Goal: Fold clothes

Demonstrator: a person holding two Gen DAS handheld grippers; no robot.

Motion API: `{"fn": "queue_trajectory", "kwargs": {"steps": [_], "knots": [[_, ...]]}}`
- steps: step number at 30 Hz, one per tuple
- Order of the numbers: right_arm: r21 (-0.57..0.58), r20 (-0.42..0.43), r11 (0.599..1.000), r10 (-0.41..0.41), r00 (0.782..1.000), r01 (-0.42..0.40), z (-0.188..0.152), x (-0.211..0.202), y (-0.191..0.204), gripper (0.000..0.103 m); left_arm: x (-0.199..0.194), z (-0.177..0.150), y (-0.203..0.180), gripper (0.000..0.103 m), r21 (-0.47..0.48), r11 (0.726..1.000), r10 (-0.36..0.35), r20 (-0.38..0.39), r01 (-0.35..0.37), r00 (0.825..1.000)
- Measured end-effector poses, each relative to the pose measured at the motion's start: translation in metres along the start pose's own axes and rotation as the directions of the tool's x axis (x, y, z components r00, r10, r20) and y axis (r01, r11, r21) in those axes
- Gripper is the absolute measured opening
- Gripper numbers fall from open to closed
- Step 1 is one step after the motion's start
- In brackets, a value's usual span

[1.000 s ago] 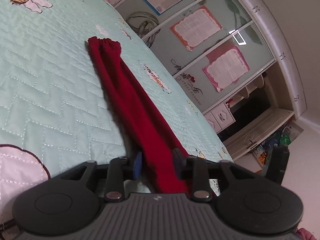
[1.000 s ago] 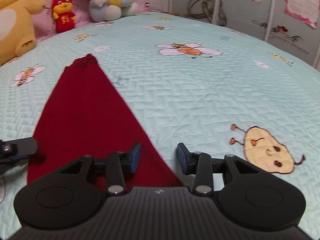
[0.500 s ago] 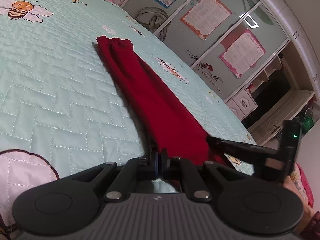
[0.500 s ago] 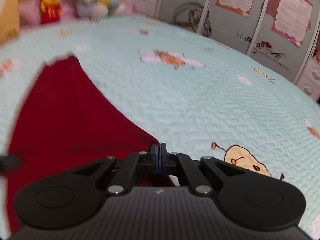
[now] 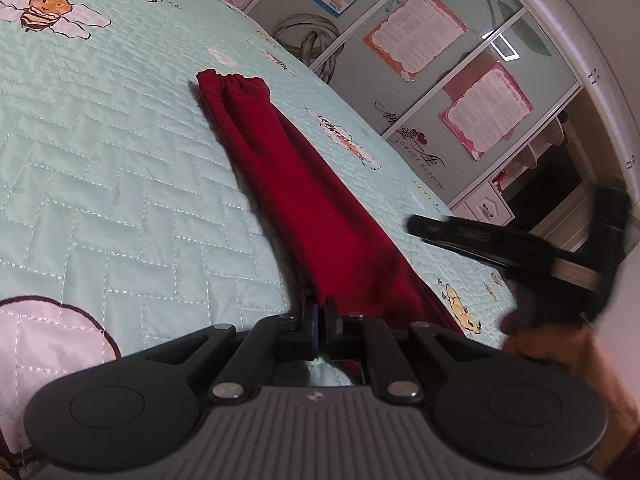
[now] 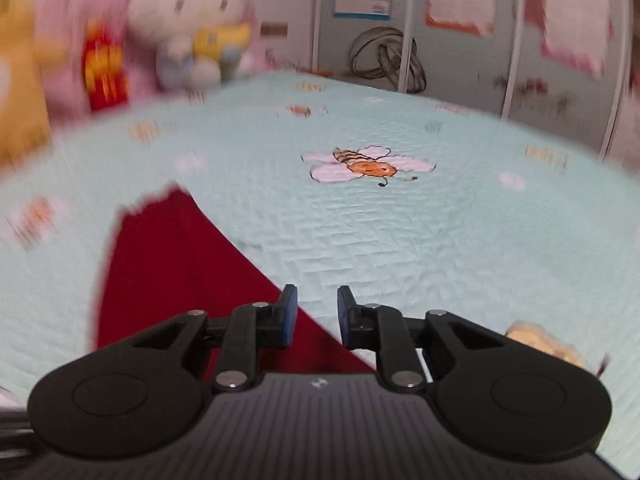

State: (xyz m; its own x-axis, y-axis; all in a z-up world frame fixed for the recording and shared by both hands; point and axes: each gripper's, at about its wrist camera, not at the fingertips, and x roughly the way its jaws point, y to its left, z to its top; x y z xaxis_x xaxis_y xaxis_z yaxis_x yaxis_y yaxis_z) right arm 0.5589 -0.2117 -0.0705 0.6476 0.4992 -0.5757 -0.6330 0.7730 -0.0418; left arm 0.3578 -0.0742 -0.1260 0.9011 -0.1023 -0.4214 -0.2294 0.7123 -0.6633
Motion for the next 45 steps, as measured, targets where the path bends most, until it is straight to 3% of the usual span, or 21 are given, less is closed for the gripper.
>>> {"fn": "queue_trajectory", "kwargs": {"steps": [12,15,21,22,23,24,35,39,43,45], "knots": [[-0.155,-0.096,0.988,0.002,0.995,-0.017,0.015,0.059,0.028,0.030,0.001,0.001,0.003,0.009,-0.021,1.000,-0.009,-0.002,0.008,1.000],[-0.094,-0.086,0.994,0.055,0.995,-0.063,0.016,0.056,0.023,0.030,0.000,0.001,0.003,0.009,-0.018,1.000,-0.006,-0.002,0.006,1.000],[-0.148,-0.105,0.987,0.049,0.993,-0.064,0.013,0.063,0.036,0.032,-0.001,0.000,0.002,0.009,-0.019,1.000,-0.005,-0.001,0.005,1.000],[-0.143,-0.104,0.988,0.050,0.993,-0.064,0.013,0.063,0.037,0.028,-0.001,0.000,0.002,0.009,-0.019,1.000,-0.004,0.000,0.004,1.000],[-0.138,-0.099,0.989,0.044,0.994,-0.057,0.013,0.065,0.037,0.010,-0.001,-0.001,0.002,0.009,-0.019,1.000,-0.004,0.000,0.004,1.000],[-0.132,-0.094,0.990,0.036,0.995,-0.048,0.014,0.066,0.037,0.003,-0.001,-0.001,0.002,0.009,-0.019,1.000,-0.004,0.001,0.004,1.000],[-0.062,-0.042,0.997,-0.058,0.997,0.055,0.020,0.085,0.038,0.003,-0.002,0.000,0.003,0.009,-0.023,1.000,-0.003,-0.001,0.003,1.000],[0.046,0.024,0.999,-0.027,0.999,0.026,0.020,0.051,0.016,0.009,-0.002,0.000,0.003,0.009,-0.025,1.000,-0.004,-0.002,0.004,1.000],[0.266,0.119,0.964,-0.026,0.993,-0.007,-0.005,-0.034,-0.028,0.010,-0.002,-0.001,0.004,0.009,-0.029,1.000,-0.005,0.000,0.005,1.000],[0.319,0.114,0.948,-0.035,0.993,-0.003,-0.031,-0.077,-0.051,0.011,-0.002,-0.001,0.003,0.009,-0.030,1.000,-0.006,0.000,0.006,1.000]]}}
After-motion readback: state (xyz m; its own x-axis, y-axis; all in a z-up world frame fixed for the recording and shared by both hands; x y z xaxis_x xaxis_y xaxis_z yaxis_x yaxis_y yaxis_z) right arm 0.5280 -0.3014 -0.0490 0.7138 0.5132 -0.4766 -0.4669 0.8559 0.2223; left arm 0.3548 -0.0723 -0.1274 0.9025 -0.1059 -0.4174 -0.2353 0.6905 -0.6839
